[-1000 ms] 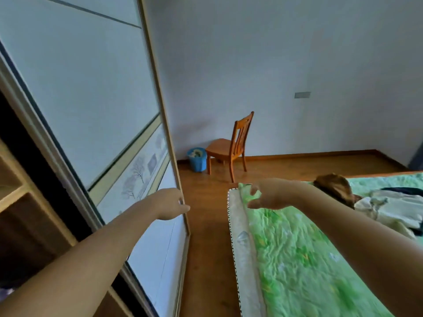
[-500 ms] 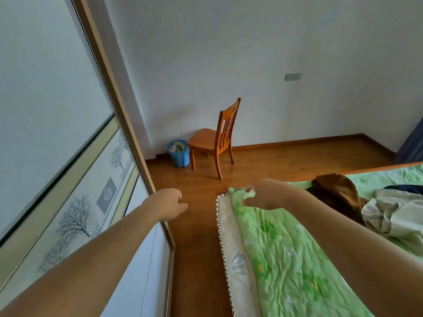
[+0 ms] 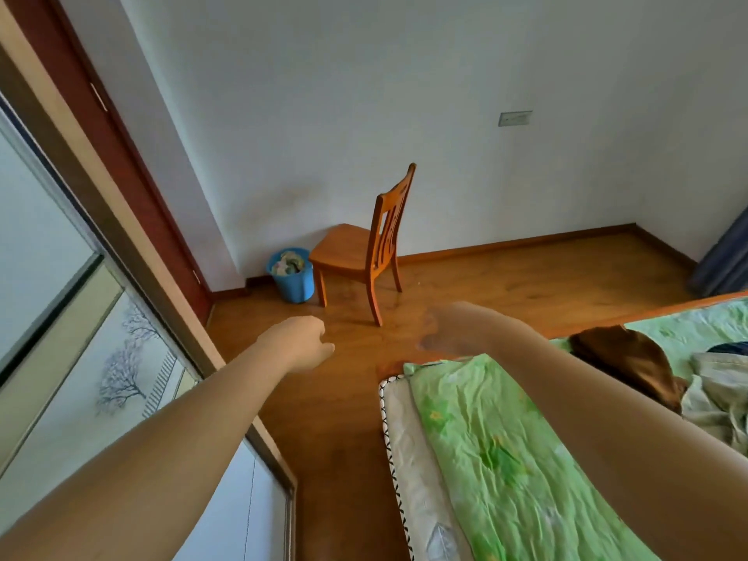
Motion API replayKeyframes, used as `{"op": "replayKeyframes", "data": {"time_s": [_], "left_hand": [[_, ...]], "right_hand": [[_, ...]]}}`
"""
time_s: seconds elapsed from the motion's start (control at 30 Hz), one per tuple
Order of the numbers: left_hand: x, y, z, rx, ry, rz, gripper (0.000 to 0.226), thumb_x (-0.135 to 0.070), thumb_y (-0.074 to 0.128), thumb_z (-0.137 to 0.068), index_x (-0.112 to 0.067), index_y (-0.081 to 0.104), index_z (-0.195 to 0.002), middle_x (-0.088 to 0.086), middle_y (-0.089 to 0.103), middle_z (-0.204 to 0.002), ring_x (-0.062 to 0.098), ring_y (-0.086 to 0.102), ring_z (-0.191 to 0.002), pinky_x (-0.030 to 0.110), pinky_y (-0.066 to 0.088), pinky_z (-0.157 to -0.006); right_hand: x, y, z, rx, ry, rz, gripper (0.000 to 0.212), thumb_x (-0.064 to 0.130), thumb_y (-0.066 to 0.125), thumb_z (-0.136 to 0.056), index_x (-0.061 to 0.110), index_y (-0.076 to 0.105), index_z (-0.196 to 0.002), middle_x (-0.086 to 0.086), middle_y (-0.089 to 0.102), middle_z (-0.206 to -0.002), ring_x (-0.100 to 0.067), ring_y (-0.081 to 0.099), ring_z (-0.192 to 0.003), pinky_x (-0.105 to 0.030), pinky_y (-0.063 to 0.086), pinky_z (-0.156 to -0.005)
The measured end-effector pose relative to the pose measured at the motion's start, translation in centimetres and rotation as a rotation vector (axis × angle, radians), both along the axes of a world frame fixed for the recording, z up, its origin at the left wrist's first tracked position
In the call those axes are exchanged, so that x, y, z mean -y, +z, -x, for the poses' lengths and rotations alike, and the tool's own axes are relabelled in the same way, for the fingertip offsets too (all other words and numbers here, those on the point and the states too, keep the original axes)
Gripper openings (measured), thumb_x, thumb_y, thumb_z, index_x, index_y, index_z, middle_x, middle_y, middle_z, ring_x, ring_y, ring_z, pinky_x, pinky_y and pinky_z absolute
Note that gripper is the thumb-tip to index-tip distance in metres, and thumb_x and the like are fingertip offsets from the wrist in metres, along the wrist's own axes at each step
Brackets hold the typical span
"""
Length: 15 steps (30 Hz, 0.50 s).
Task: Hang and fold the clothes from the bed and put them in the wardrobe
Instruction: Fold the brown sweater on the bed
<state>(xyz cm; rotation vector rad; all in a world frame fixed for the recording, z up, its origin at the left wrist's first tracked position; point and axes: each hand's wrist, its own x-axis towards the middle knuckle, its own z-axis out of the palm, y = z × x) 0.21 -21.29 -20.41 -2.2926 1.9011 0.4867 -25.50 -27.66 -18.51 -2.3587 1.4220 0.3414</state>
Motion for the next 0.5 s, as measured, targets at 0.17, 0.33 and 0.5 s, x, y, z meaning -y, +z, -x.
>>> {"op": "replayKeyframes", "data": {"time_s": [0.17,0.33,0.5], "left_hand": [[9.0,-0.9,-1.8,-0.009,-0.056,-0.026,0.050,-0.044,0.055,-0.098,-0.026,0.048,-0.145,0.001,0.054,-0.143,0.021,0.055,-0.125,0.037,0.051,-0.096],[18.4,-2.1,-2.4,0.010,-0.139,-0.074,0.046,-0.044,0.056,-0.096,-0.029,0.053,-0.140,0.000,0.057,-0.138,0.020,0.058,-0.119,0.041,0.053,-0.094],[28.6,-4.2,-2.7,0.038,-0.214,-0.127,0.047,-0.045,0.054,-0.097,-0.030,0.052,-0.141,0.003,0.055,-0.141,0.025,0.055,-0.126,0.040,0.050,-0.095]], "right_hand": [[7.3,-1.1,-2.1,0.056,-0.137,0.007,0.055,0.047,0.060,-0.095,0.024,0.048,-0.143,-0.003,0.062,-0.125,-0.022,0.058,-0.101,-0.030,0.043,-0.073],[14.6,-3.2,-2.7,0.069,-0.233,0.018,0.053,0.054,0.059,-0.094,0.026,0.053,-0.138,0.000,0.064,-0.122,-0.019,0.057,-0.094,-0.032,0.047,-0.073],[23.2,-5.8,-3.1,0.055,-0.293,-0.004,0.057,0.058,0.058,-0.093,0.028,0.051,-0.140,-0.001,0.062,-0.133,-0.025,0.059,-0.115,-0.035,0.046,-0.080]]}}
